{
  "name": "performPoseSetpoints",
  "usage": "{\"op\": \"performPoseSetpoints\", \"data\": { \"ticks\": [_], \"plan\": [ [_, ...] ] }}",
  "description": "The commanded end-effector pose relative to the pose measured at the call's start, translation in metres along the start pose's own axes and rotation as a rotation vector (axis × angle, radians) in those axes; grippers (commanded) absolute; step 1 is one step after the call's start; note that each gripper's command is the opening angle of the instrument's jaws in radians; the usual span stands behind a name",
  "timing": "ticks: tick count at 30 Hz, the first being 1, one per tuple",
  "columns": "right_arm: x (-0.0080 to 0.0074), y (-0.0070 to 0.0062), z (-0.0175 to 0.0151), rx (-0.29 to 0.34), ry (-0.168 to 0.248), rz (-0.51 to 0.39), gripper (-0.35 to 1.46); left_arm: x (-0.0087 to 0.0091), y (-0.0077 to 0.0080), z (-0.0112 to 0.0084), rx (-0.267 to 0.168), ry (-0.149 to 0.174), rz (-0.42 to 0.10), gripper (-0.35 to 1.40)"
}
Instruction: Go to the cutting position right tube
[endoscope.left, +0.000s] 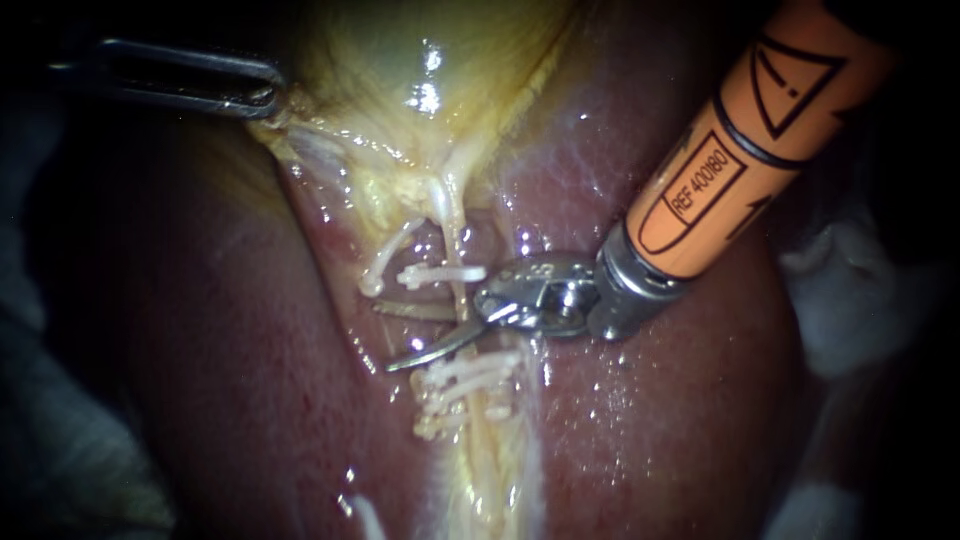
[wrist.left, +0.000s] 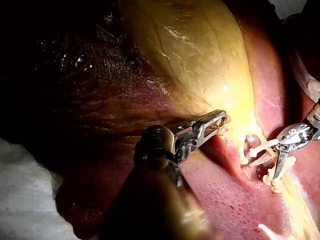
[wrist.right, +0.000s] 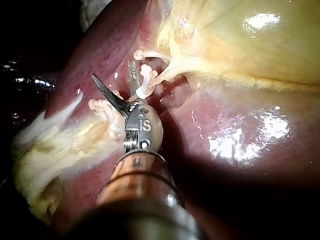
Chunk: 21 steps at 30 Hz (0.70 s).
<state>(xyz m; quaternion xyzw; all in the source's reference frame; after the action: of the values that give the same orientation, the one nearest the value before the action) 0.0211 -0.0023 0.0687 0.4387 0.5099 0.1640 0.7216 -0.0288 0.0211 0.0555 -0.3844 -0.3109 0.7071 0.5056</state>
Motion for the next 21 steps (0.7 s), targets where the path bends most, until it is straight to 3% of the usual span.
{"op": "performPoseSetpoints", "data": {
  "ticks": [1, 10, 21],
  "plan": [
    [0.0003, -0.0003, -0.0001, 0.013, 0.006, 0.000, 1.40, 0.0000, 0.0000, -0.0001, -0.001, 0.000, 0.000, -0.35],
    [0.0031, -0.0029, -0.0005, 0.115, 0.045, -0.005, 1.35, 0.0000, 0.0000, -0.0001, -0.001, 0.000, 0.000, -0.35],
    [0.0036, -0.0032, -0.0006, 0.127, 0.054, -0.004, 1.33, 0.0000, 0.0001, -0.0001, -0.001, 0.000, 0.000, -0.35]
  ]
}}
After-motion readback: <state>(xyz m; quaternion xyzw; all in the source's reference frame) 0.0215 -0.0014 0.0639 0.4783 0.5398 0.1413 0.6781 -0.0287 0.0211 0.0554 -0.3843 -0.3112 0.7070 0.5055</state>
